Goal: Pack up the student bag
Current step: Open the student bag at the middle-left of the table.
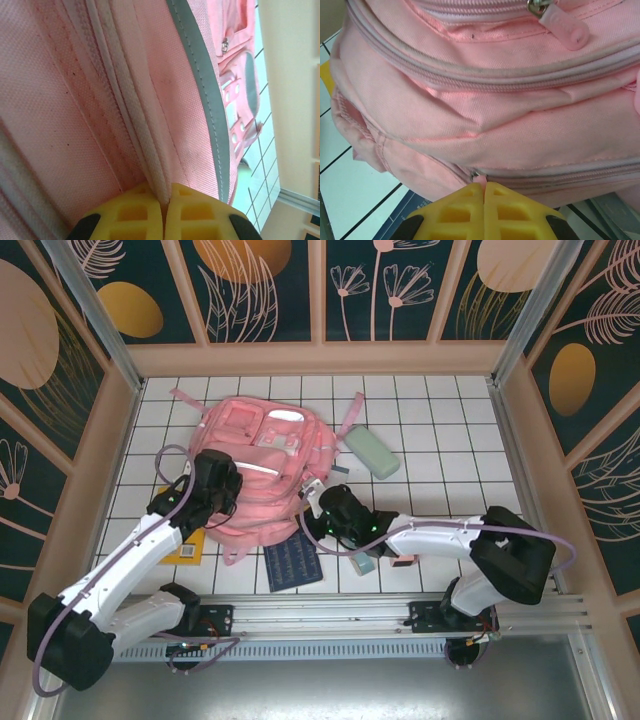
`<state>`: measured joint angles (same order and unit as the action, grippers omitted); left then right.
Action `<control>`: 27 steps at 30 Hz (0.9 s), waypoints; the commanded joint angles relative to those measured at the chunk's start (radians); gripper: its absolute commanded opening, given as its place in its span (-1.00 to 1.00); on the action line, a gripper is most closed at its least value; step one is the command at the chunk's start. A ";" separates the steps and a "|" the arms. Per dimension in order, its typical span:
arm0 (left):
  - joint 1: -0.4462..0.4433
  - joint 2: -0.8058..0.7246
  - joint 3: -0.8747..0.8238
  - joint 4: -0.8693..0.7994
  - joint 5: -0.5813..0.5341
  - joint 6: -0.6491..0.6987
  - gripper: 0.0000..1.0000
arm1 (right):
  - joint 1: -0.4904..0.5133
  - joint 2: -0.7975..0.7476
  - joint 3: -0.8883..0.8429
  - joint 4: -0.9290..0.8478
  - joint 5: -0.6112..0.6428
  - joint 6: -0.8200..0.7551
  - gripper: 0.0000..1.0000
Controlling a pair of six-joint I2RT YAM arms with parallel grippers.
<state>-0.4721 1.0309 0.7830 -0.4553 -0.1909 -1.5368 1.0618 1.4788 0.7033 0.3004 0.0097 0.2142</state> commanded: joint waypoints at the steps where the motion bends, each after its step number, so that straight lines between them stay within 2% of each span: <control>1: 0.013 -0.042 0.070 0.009 -0.077 0.046 -1.00 | -0.010 -0.034 -0.032 0.028 0.068 -0.024 -1.00; 7: 0.018 -0.050 0.113 -0.011 -0.087 0.063 -1.00 | -0.064 -0.069 -0.059 0.115 0.085 -0.009 -1.00; 13: 0.030 -0.042 0.182 -0.050 -0.107 0.097 -1.00 | -0.136 -0.094 -0.082 0.153 0.036 -0.032 -1.00; 16: 0.032 -0.036 0.183 -0.049 -0.090 0.100 -1.00 | -0.170 -0.091 -0.077 0.165 -0.089 -0.047 -1.00; 18: 0.032 -0.024 0.185 -0.045 -0.075 0.099 -1.00 | -0.153 -0.071 -0.053 0.146 -0.158 -0.091 -1.00; 21: 0.032 -0.009 0.216 -0.041 -0.058 0.097 -1.00 | -0.100 -0.036 -0.035 0.129 -0.191 -0.150 -0.74; 24: 0.032 -0.003 0.216 -0.034 -0.056 0.098 -1.00 | -0.068 0.004 -0.033 0.149 -0.192 -0.132 -0.45; 27: 0.032 0.001 0.225 -0.034 -0.056 0.102 -1.00 | -0.048 0.041 -0.009 0.148 -0.198 -0.116 -0.32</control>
<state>-0.4496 1.0389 0.9466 -0.5514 -0.2207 -1.4654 1.0012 1.4902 0.6579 0.4221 -0.1520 0.1066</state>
